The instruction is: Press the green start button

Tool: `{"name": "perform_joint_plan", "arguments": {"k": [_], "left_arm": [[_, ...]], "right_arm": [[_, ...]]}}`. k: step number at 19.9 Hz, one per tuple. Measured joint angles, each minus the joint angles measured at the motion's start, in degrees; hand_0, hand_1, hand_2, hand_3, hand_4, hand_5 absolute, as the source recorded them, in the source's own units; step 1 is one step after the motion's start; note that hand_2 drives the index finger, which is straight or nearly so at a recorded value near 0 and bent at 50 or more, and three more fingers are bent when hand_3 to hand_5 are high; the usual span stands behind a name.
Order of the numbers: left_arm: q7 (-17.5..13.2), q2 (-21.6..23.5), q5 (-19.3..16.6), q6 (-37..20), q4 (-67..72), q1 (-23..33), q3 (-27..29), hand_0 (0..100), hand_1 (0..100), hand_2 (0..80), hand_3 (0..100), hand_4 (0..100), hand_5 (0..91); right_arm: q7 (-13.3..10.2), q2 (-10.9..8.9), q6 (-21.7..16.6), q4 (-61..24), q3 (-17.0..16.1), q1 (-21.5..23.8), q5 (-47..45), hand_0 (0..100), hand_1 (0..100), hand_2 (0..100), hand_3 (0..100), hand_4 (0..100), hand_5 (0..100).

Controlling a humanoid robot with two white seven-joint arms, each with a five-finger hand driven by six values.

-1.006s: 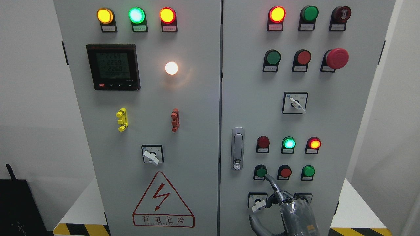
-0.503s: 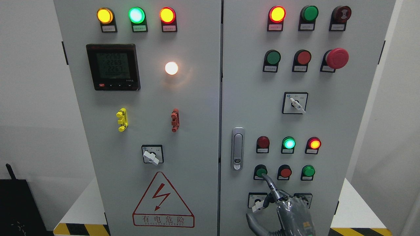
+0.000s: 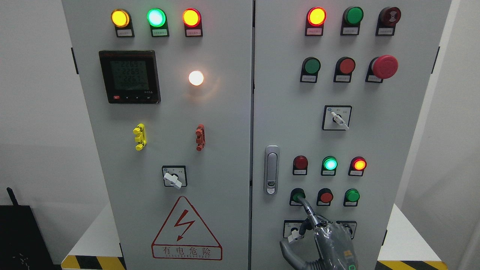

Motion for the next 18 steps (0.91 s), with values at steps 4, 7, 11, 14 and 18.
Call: {"name": "perform_joint_plan", "arguments": {"k": [4, 7, 11, 14, 18], "left_arm": [[0.0, 0.0, 0.0, 0.0, 0.0, 0.0, 0.0, 12, 56, 0.0, 0, 0, 0.0], [0.0, 0.0, 0.0, 0.0, 0.0, 0.0, 0.0, 12, 56, 0.0, 0, 0, 0.0], [0.0, 0.0, 0.0, 0.0, 0.0, 0.0, 0.0, 12, 56, 0.0, 0, 0, 0.0], [0.0, 0.0, 0.0, 0.0, 0.0, 0.0, 0.0, 12, 56, 0.0, 0, 0, 0.0], [0.0, 0.0, 0.0, 0.0, 0.0, 0.0, 0.0, 12, 56, 0.0, 0, 0, 0.0]], "right_arm": [[0.0, 0.01, 0.1, 0.6, 0.0, -0.2, 0.0, 24, 21, 0, 69, 67, 74], [-0.1, 0.01, 0.2, 0.9, 0.0, -0.3, -0.1, 24, 21, 0, 69, 67, 74], [-0.1, 0.02, 0.2, 0.8, 0.0, -0.2, -0.4, 25, 21, 0, 68, 66, 73], [-0.1, 0.03, -0.3, 0.4, 0.0, 0.2, -0.6, 26, 21, 0, 67, 66, 72], [-0.2, 0.05, -1.8, -0.2, 0.0, 0.9, -1.4, 27, 20, 0, 66, 65, 71]]}}
